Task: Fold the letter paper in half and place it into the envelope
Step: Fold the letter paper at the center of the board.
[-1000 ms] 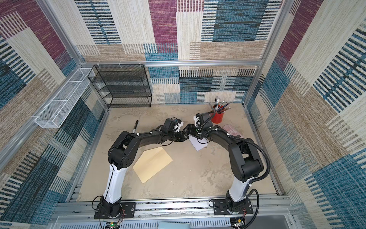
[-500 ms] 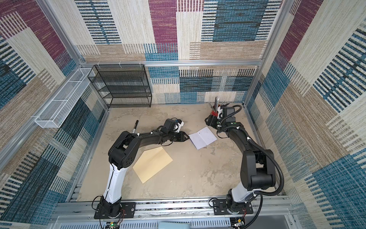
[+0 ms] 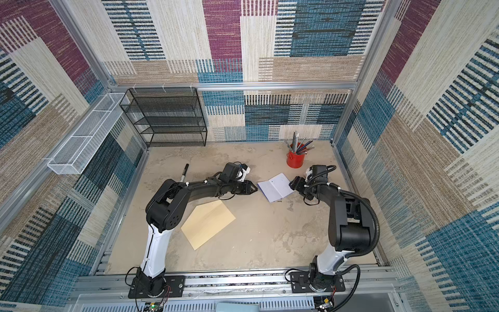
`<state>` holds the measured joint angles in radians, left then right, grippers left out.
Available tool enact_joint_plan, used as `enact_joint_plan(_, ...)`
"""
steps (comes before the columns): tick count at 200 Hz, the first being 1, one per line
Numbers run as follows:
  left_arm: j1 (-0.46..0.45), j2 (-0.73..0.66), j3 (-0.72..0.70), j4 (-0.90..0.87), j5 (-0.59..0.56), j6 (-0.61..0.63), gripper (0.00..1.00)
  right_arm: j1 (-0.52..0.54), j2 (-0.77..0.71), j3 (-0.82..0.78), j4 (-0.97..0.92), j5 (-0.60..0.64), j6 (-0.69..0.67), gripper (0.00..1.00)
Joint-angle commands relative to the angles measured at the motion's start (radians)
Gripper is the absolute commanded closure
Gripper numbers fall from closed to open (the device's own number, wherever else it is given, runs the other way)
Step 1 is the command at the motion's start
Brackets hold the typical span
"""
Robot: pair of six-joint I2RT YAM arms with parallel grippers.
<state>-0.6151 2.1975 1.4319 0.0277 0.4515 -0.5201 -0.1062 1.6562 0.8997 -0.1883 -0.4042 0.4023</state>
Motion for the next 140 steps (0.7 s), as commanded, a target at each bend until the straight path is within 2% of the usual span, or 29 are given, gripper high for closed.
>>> enact_joint_plan(1,-0.001,0.020,0.005,-0.184,-0.025,-0.045,0.59,0.010,-0.014,0.019,0.029,0.001,-0.024,0.25)
enact_joint_plan(27,-0.006,0.011,-0.011,-0.183,-0.033,-0.050,0.59,0.050,-0.009,0.041,0.034,0.001,-0.030,0.25)
enact_joint_plan(62,-0.021,-0.018,-0.044,-0.185,-0.056,-0.059,0.59,0.118,0.083,0.102,0.043,-0.004,-0.047,0.25)
enact_joint_plan(140,-0.097,0.020,0.067,-0.183,-0.057,-0.105,0.59,0.119,0.175,0.107,0.061,-0.028,-0.037,0.25)
